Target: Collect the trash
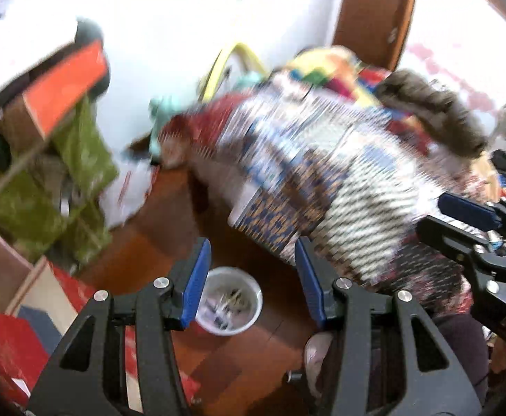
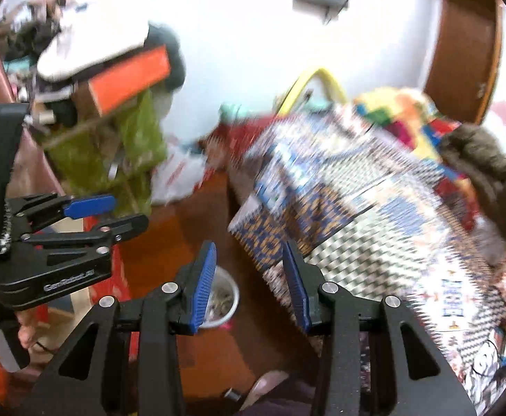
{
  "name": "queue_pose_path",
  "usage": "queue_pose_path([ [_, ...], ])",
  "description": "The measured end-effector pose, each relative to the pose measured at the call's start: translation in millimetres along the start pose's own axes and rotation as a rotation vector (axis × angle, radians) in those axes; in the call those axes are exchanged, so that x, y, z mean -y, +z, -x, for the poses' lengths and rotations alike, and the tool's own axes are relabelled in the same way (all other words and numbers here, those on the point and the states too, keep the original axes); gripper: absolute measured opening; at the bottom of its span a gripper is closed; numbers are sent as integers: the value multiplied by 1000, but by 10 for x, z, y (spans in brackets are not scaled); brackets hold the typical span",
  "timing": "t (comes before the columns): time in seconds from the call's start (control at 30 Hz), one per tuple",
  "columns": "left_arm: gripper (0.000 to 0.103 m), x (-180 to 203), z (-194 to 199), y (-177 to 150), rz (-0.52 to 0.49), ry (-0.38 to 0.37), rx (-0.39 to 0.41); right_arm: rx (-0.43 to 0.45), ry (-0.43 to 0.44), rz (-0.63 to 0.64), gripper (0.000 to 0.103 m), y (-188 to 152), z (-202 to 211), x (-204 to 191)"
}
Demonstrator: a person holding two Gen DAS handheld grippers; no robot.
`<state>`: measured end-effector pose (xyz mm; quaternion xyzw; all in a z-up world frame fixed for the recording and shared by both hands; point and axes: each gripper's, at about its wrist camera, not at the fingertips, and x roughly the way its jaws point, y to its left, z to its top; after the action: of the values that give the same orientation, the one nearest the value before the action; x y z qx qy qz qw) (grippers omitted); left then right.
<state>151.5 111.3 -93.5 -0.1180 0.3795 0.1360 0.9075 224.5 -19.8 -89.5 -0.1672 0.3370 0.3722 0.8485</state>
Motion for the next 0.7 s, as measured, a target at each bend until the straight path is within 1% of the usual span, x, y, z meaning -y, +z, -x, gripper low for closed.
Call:
queue_pose_path([
  [0.1,49,190,450,67,-35,-56,107,114,-64,-44,37,-24,491,37],
  [0.2,50,397,874,67,-65,-123,209,210,-126,-102,37,-93,926,65],
  [0.3,50,593,1206,5,-103,-159,276,280,-185,-159,37,-202,1279,90],
  [0.4,50,724,1483,-97,-137,-213,330,327,-217,-210,37,-341,1573,73],
  [0.47,50,786,1621,-171,-147,-228,353,355,-247,-231,37,-418,1725,42],
  [0.5,50,814,1697,-215,-155,-232,367,367,-261,-238,40,-456,1791,14],
  [0.53,51,828,1748,-245,-160,-232,376,376,-273,-244,50,-489,1825,-9],
  [0.57,53,849,1816,-290,-168,-229,391,385,-287,-252,57,-536,1877,-32],
  [0.6,60,863,1871,-332,-174,-230,401,397,-300,-257,69,-571,1909,-54],
  [0.63,67,874,1926,-378,-181,-234,412,409,-317,-263,76,-608,1948,-83],
  [0.67,69,874,1965,-411,-184,-237,421,420,-336,-266,78,-632,1962,-110],
  [0.7,76,863,1980,-438,-188,-237,427,427,-357,-267,79,-658,1982,-150],
])
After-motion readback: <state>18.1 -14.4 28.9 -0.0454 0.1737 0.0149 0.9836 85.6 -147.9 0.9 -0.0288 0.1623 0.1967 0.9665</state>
